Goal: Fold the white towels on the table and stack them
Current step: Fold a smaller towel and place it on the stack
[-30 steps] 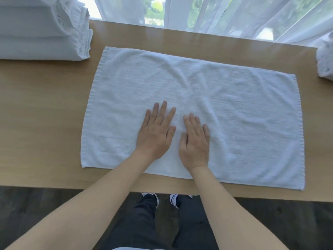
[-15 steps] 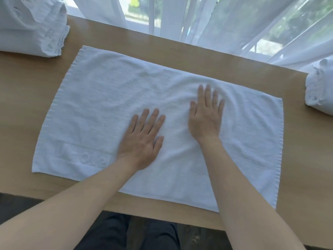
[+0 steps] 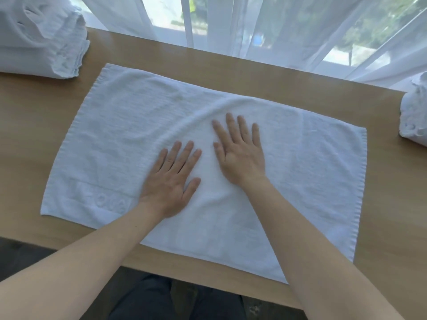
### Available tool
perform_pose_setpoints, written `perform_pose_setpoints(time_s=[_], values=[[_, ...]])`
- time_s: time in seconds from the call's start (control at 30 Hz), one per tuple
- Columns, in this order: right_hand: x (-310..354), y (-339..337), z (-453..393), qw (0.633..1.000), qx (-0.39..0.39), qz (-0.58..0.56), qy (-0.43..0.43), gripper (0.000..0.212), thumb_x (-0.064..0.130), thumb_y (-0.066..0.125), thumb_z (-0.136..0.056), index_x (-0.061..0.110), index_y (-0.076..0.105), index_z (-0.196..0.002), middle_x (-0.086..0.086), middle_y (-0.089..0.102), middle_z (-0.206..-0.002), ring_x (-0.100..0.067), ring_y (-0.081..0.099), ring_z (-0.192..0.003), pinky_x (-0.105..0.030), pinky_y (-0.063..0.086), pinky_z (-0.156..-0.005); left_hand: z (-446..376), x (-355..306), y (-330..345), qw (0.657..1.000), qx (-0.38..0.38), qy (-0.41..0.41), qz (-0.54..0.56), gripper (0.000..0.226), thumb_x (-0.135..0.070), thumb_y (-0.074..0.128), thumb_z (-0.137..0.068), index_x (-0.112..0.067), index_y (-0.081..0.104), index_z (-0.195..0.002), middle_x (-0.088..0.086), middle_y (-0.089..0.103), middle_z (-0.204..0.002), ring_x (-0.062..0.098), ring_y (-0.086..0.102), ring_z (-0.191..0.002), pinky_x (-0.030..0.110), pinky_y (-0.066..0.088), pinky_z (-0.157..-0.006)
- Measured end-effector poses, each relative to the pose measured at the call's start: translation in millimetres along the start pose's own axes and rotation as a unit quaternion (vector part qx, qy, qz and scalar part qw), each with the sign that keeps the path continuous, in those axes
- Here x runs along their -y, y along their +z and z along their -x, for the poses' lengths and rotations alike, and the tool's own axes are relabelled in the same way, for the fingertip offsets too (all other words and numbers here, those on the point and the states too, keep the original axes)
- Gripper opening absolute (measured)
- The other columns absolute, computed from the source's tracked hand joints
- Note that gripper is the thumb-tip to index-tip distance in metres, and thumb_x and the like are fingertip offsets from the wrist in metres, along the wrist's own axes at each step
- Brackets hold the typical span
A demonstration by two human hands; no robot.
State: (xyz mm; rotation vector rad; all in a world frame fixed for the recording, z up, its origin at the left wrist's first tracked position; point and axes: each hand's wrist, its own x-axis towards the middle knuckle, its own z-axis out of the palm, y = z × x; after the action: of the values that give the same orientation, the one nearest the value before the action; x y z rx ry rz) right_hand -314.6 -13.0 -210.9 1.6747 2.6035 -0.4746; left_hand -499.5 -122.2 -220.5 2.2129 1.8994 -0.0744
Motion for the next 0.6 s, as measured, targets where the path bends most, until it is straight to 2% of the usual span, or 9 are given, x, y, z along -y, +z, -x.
perform_pose_setpoints(time_s=[0.07,0.17,0.2,0.27,0.37,0.43,0.53,0.57,0.6], values=[[-17.2,-1.3,-13.0,0.998,0.002,0.008,0.065,0.056,0.046,0.019,-0.106,0.038,0.009,-0.160,0.003,-0.001,-0.170,-0.020,-0.005,-0.156,-0.047,-0.009,-0.124,0.1,0.7,0.1,1.000,0.007,0.001,-0.003,0.067,-0.051,0.020,-0.103,-0.022,0.008,-0.162,0.000,0.002,-0.170,0.024,-0.001,-0.156,0.050,0.010,-0.125],[-31.5,-9.8,-16.1,0.976,-0.027,-0.041,0.214,0.061,0.047,0.016,-0.105,0.027,0.005,-0.162,-0.001,-0.005,-0.170,-0.023,-0.009,-0.155,-0.050,-0.009,-0.123,0.6,0.2,-0.3,1.000,0.012,-0.004,0.002,0.067,-0.052,0.016,-0.103,-0.024,0.002,-0.162,-0.002,-0.005,-0.170,0.021,-0.009,-0.156,0.046,0.001,-0.126],[-21.7,-8.2,-2.7,0.973,-0.052,-0.047,0.222,0.063,0.049,0.015,-0.105,0.024,0.005,-0.162,-0.001,-0.004,-0.169,-0.023,-0.009,-0.155,-0.050,-0.009,-0.123,0.6,-0.4,-0.5,1.000,0.014,-0.004,0.005,0.068,-0.053,0.015,-0.102,-0.024,0.001,-0.162,-0.003,-0.006,-0.170,0.021,-0.011,-0.155,0.044,-0.002,-0.126],[17.6,5.3,41.8,0.978,-0.084,-0.064,0.180,0.065,0.052,0.014,-0.103,0.024,0.006,-0.162,0.000,-0.002,-0.169,-0.023,-0.006,-0.156,-0.049,-0.008,-0.124,1.4,-0.9,-0.4,1.000,0.013,-0.007,0.009,0.069,-0.054,0.013,-0.101,-0.024,-0.002,-0.162,-0.003,-0.009,-0.169,0.020,-0.014,-0.155,0.042,-0.006,-0.126],[46.5,32.4,108.8,0.993,-0.041,-0.036,0.106,0.064,0.054,0.020,-0.103,0.031,0.009,-0.161,0.000,0.001,-0.169,-0.022,-0.004,-0.156,-0.050,-0.003,-0.125,0.3,1.5,-0.6,1.000,0.008,0.001,0.022,0.071,-0.056,0.012,-0.099,-0.025,-0.002,-0.161,-0.003,-0.008,-0.169,0.019,-0.014,-0.155,0.041,-0.008,-0.126],[19.1,38.7,125.2,0.982,-0.041,-0.009,0.182,0.064,0.054,0.023,-0.103,0.033,0.007,-0.161,0.001,-0.001,-0.169,-0.022,-0.002,-0.156,-0.049,-0.003,-0.125,0.3,2.6,-1.0,1.000,0.006,0.004,0.025,0.070,-0.056,0.013,-0.099,-0.025,-0.001,-0.161,-0.003,-0.008,-0.169,0.019,-0.013,-0.155,0.041,-0.007,-0.126],[-20.5,29.4,132.8,0.921,-0.056,-0.023,0.386,0.067,0.052,0.021,-0.103,0.026,0.004,-0.162,-0.001,-0.002,-0.170,-0.024,-0.005,-0.156,-0.052,-0.005,-0.123,0.9,-1.1,-1.0,0.999,0.005,-0.002,0.033,0.067,-0.052,0.017,-0.103,-0.025,-0.001,-0.162,-0.003,-0.008,-0.169,0.020,-0.013,-0.155,0.040,-0.009,-0.125],[-15.2,28.1,132.9,0.914,-0.065,-0.030,0.398,0.068,0.054,0.017,-0.102,0.023,0.002,-0.162,-0.001,-0.003,-0.170,-0.024,-0.007,-0.155,-0.053,-0.006,-0.123,1.7,-3.4,-1.5,0.999,0.008,-0.002,0.036,0.068,-0.051,0.018,-0.103,-0.024,-0.001,-0.162,-0.002,-0.009,-0.169,0.020,-0.013,-0.155,0.040,-0.010,-0.125],[-0.6,29.5,132.3,0.925,-0.079,-0.038,0.369,0.070,0.055,0.014,-0.101,0.023,0.001,-0.162,-0.001,-0.004,-0.169,-0.024,-0.008,-0.155,-0.051,-0.008,-0.123,2.6,-5.4,-1.4,0.999,0.007,0.003,0.039,0.068,-0.051,0.019,-0.103,-0.024,0.000,-0.162,-0.001,-0.008,-0.169,0.021,-0.013,-0.155,0.040,-0.010,-0.125]])
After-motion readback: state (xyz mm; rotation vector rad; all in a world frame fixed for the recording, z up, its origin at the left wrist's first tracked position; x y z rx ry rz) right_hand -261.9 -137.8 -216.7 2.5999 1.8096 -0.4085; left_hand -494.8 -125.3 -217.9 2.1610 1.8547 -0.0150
